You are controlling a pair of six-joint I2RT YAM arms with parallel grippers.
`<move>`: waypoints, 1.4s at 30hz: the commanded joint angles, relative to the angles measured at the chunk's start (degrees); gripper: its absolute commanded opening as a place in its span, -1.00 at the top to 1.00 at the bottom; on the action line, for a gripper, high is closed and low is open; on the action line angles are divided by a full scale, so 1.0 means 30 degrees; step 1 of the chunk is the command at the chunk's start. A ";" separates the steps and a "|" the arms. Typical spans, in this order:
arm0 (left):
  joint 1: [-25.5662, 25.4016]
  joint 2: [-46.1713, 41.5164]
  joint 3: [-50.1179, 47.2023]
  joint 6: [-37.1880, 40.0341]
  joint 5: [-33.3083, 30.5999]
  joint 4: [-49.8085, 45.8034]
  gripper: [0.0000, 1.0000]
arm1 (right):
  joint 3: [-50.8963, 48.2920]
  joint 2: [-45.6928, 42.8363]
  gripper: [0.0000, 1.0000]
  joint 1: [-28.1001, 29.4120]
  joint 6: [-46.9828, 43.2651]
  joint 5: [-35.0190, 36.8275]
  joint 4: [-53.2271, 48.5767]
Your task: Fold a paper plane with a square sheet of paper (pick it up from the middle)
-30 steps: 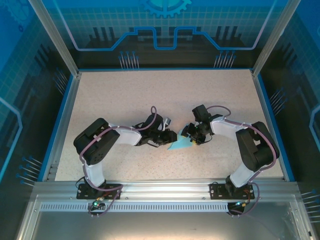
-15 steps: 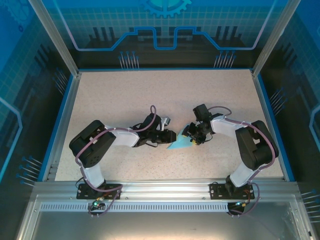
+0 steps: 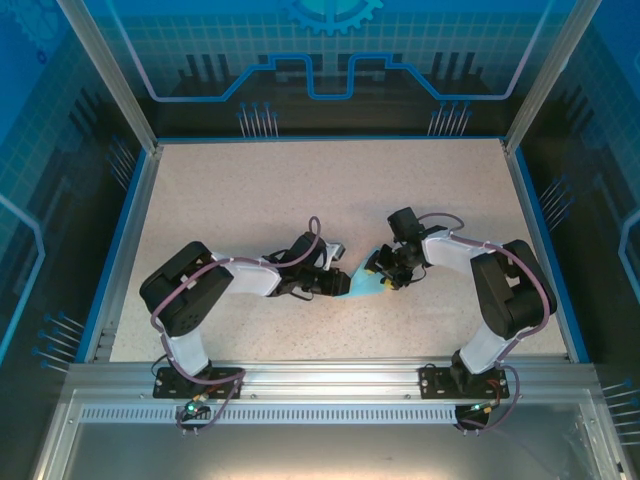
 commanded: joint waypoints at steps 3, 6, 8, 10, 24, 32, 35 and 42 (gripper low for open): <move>-0.0243 0.0123 0.0523 0.1499 -0.0489 -0.0321 0.60 | -0.1121 0.1732 0.00 -0.0559 -0.0098 0.2828 -0.1444; -0.0365 0.0128 0.0624 0.1891 -0.0658 -0.0351 0.68 | -0.1060 0.1713 0.00 -0.0589 -0.0316 0.2736 -0.1444; -0.0397 0.0227 0.0743 0.2062 -0.0772 -0.0424 0.71 | -0.0949 0.1632 0.00 -0.0597 -0.0531 0.2649 -0.1417; -0.0456 0.0304 0.0801 0.2148 -0.0930 -0.0355 0.75 | -0.0781 0.1526 -0.01 -0.0581 -0.0772 0.2514 -0.1444; -0.0872 0.0970 0.1409 -0.0613 -0.0658 -0.0358 0.95 | -0.0532 -0.1247 -0.08 -0.0570 -0.3398 0.0866 -0.0202; -0.1095 0.1342 0.1664 -0.2555 -0.0610 0.0110 0.97 | -0.0912 -0.2345 -0.08 -0.0523 -0.4287 0.0880 -0.0006; -0.1154 0.1441 0.1851 -0.2586 -0.0589 -0.0221 0.98 | -0.0911 -0.2328 -0.10 -0.0495 -0.4362 0.0820 0.0182; -0.1154 0.1606 0.2208 -0.2733 -0.0646 -0.0698 0.98 | -0.0737 -0.1591 -0.11 -0.0495 -0.4458 0.1251 -0.0097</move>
